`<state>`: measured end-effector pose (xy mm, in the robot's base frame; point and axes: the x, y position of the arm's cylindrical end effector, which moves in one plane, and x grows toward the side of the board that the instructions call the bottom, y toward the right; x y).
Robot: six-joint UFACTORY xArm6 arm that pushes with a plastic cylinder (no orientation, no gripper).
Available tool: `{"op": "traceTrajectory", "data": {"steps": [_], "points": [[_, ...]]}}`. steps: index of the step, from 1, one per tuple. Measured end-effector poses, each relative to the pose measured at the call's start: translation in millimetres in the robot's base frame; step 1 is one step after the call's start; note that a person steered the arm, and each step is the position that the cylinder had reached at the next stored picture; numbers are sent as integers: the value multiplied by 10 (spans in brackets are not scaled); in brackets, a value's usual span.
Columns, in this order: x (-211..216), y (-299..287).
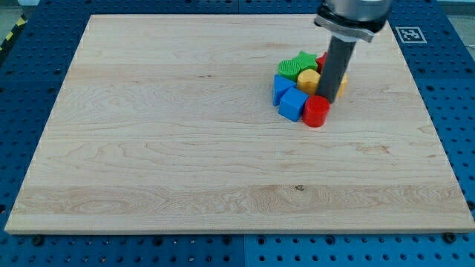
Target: Push the yellow heart left a bit
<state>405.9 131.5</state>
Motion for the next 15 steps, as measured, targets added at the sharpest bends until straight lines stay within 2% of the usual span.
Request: {"op": "traceTrajectory", "data": {"steps": [2, 3, 4, 5, 7, 12, 13, 14, 15], "points": [[-348, 49], [-528, -459], [-630, -554], [-522, -301], [-522, -300], [-630, -924], [-599, -918], [-349, -879], [-463, -912]]}}
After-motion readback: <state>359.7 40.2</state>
